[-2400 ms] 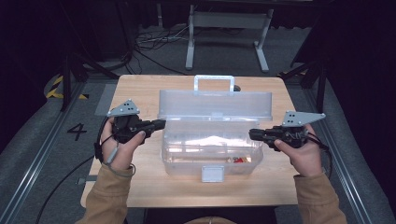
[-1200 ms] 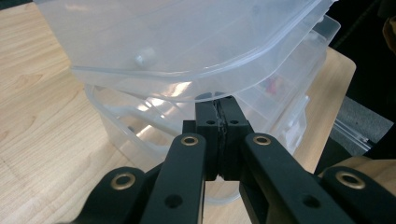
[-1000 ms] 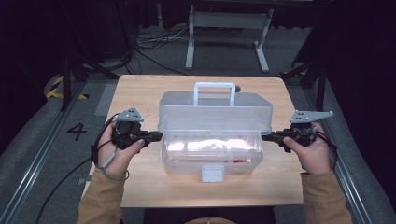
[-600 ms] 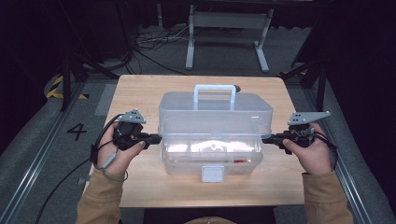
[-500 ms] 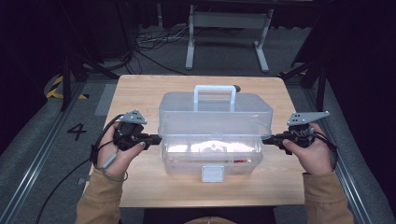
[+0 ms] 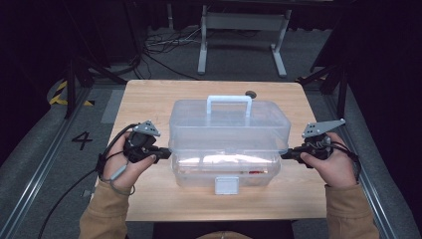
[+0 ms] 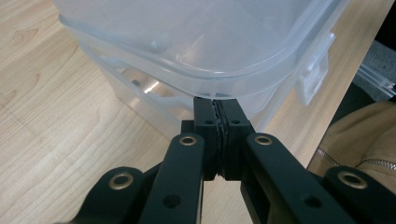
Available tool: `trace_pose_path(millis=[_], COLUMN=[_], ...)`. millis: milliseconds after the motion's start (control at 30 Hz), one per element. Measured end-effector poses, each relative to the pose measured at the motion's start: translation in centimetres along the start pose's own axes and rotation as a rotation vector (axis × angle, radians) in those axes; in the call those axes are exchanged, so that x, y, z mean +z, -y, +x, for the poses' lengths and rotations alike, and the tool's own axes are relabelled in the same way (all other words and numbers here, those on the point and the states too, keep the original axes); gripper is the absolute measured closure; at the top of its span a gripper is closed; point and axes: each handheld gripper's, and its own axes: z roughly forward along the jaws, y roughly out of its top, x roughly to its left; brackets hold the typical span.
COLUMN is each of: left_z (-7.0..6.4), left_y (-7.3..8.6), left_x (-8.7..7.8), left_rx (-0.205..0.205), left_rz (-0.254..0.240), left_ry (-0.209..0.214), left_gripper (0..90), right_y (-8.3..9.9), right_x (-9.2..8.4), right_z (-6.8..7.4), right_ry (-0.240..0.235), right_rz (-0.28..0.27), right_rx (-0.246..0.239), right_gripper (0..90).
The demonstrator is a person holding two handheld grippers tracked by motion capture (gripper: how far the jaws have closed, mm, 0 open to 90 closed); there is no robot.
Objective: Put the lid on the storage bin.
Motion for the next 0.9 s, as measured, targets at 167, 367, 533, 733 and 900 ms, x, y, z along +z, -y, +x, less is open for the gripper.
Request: trace_pose_path(millis=[167,367,533,733,900], left_z=[-0.1,-0.2,-0.2,-0.3,-0.3], left_y=[0.0,0.0,0.0,0.0,0.0], left_x=[0.3,0.5,0.8,1.1,1.3], left_rx=[0.013,0.029,0.041,0.049,0.055], left_rz=[0.036,0.074,0.100,0.130,0.151], left_ry=[0.001,-0.004,-0.002,0.001,0.002], left_gripper=[87.7,87.5,87.5,87.5,87.5], right_y=[0.1,0.1,0.2,0.2,0.3], right_x=[0.0,0.1,0.3,0.6,0.8], right_z=[0.0,0.1,0.2,0.2,0.3], right_ry=[-0.010,-0.013,-0.018,-0.025,-0.032], right_rz=[0.033,0.068,0.099,0.128,0.149], right_rx=[-0.003,-0.008,-0.013,-0.018,-0.018], right_gripper=[90.0,90.0,90.0,90.0,90.0])
